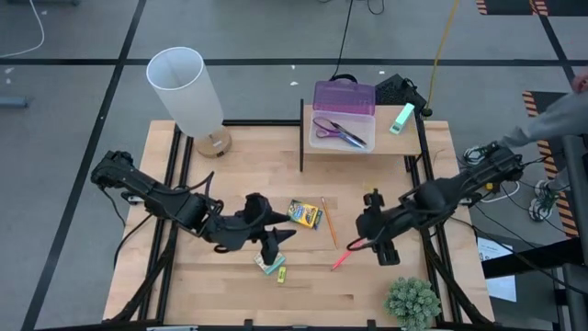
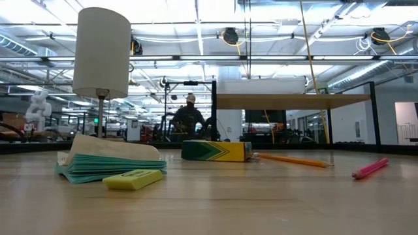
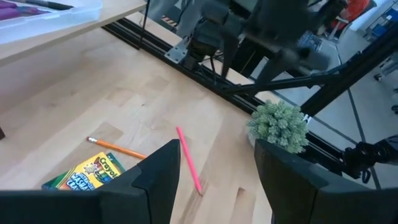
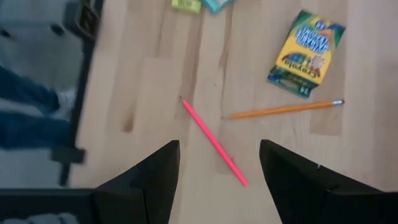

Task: Pick & place school supplies into a supply box
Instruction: Put the pink pencil into the purple supply box on the shelf

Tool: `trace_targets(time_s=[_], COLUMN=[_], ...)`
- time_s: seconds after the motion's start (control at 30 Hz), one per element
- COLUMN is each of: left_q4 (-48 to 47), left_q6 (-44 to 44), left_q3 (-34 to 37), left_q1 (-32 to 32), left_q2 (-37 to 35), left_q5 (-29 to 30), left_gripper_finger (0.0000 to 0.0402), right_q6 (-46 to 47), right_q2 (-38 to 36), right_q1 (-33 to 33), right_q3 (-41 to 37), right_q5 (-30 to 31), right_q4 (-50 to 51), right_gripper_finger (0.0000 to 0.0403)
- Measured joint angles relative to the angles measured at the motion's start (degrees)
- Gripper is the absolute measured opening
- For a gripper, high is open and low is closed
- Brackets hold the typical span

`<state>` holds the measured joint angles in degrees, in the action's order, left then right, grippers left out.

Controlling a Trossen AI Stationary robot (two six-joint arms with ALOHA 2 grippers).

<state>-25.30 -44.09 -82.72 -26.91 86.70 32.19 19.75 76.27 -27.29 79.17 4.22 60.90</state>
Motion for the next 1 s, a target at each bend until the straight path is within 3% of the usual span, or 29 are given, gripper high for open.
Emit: trace_targets(time_s=[0.43,0.67,0.77,1.0], left_q4=[-0.22,-1.41,-2.12,-2.12], left_q6=[-1.40,-1.06,-1.08,-1.31], left_q3=[0.00,0.00,0.00,0.00], left_q1=[0.70,1.16,1.29,1.24], left_q2=[0.00,0.00,0.00,0.00], left_q5=[1.53,1.53,1.53,1.50], left_gripper_finger=[0.0209,0.0209,0.0209,0.0209], right_q6=[-13.71,-20.62,-22.62,-26.13], right_q2=[-0.18,-0.18,-0.18,-0.18], right_q1=[1.10,2.97,4.10,5.27], right_q3=[-19.46,-26.65,-29.43,-34.32], right_q5=[-1.52,-1.81,-4.60,-6.02], right_q4=[-12.88,-22.80,-27.18,-30.70], right_gripper_finger=[0.0215,0.0215,0.0215,0.0215])
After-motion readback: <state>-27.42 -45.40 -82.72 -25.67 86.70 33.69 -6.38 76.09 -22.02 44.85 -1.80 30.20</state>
